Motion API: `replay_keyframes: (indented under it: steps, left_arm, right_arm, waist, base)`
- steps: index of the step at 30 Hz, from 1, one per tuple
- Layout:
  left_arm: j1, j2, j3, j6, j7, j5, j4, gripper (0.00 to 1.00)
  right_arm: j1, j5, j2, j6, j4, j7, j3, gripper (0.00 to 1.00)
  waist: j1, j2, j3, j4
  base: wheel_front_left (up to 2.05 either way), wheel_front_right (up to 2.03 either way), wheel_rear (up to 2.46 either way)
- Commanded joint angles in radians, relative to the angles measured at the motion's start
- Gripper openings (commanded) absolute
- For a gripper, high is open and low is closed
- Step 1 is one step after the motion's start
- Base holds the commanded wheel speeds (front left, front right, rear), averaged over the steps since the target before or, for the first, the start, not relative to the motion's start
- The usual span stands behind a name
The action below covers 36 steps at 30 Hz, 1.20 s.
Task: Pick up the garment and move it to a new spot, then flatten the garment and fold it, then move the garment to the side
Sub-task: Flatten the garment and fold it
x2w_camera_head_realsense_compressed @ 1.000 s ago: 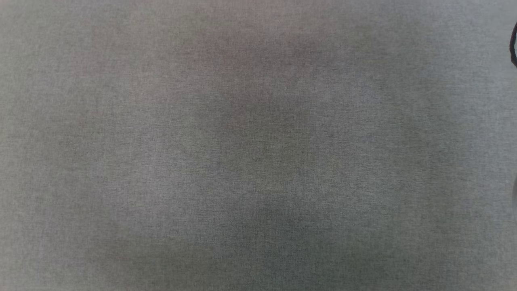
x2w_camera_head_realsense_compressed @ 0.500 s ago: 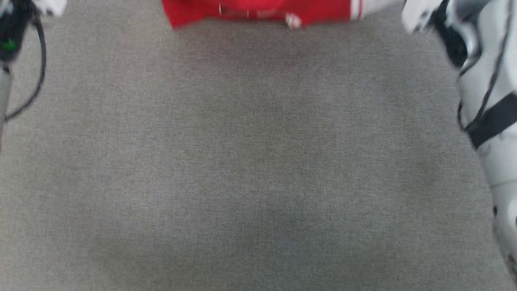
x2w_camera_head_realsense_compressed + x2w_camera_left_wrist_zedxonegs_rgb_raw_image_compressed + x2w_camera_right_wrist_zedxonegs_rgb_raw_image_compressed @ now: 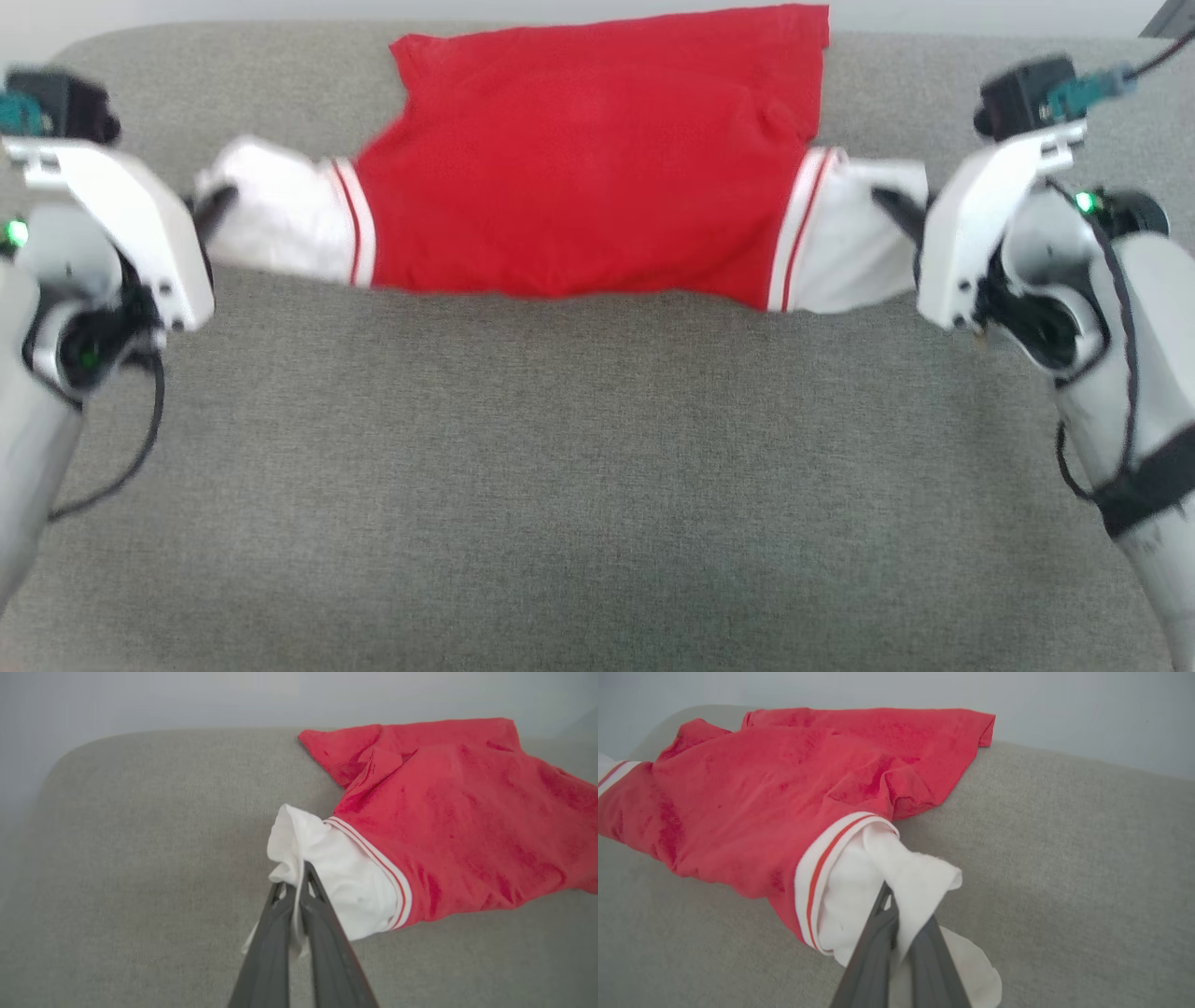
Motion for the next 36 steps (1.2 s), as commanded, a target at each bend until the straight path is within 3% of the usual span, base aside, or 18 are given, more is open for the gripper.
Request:
replay_keyframes:
  steps: [1, 7, 12, 18, 24, 31, 36]
  left_arm:
    - [0.044, 0.019, 0.004, 0.020, 0.018, -0.024, -0.041, 0.00]
    - [0.256, 0.113, 0.025, 0.134, 0.082, -0.100, -0.290, 0.00]
    - [0.401, 0.186, 0.045, 0.235, 0.097, -0.146, -0.485, 0.00]
    - [0.587, 0.284, 0.078, 0.376, 0.107, -0.211, -0.732, 0.00]
    - [0.735, 0.354, 0.104, 0.476, 0.089, -0.258, -0.896, 0.00]
    - [0.882, 0.395, 0.099, 0.548, 0.075, -0.300, -1.000, 0.00]
    - [0.931, 0.368, 0.081, 0.547, 0.053, -0.314, -0.996, 0.00]
  right_arm:
    - [0.038, 0.020, -0.016, 0.000, -0.036, 0.033, -0.008, 0.00]
    - [0.195, 0.070, -0.065, 0.000, -0.208, 0.195, -0.073, 0.00]
    - [0.300, 0.081, -0.067, 0.000, -0.320, 0.310, -0.137, 0.00]
    - [0.452, 0.072, -0.037, 0.000, -0.490, 0.496, -0.238, 0.00]
    - [0.596, 0.040, 0.010, 0.000, -0.655, 0.685, -0.337, 0.00]
    - [0.752, 0.004, 0.085, 0.000, -0.812, 0.865, -0.430, 0.00]
    - [0.818, -0.039, 0.134, 0.000, -0.851, 0.882, -0.451, 0.00]
  waist:
    - [0.0000, 0.0000, -0.010, 0.003]
    - [0.0000, 0.0000, -0.037, 0.013]
    - [0.0000, 0.0000, -0.050, 0.018]
    - [0.0000, 0.0000, -0.055, 0.025]
    - [0.0000, 0.0000, -0.049, 0.032]
    - [0.0000, 0.0000, -0.042, 0.042]
    - [0.0000, 0.0000, -0.037, 0.050]
  base:
    - [0.00, 0.00, 0.00]
    - [0.00, 0.00, 0.00]
    - [0.00, 0.00, 0.00]
    - [0.00, 0.00, 0.00]
    - [0.00, 0.00, 0.00]
    - [0.00, 0.00, 0.00]
    - [0.00, 0.00, 0.00]
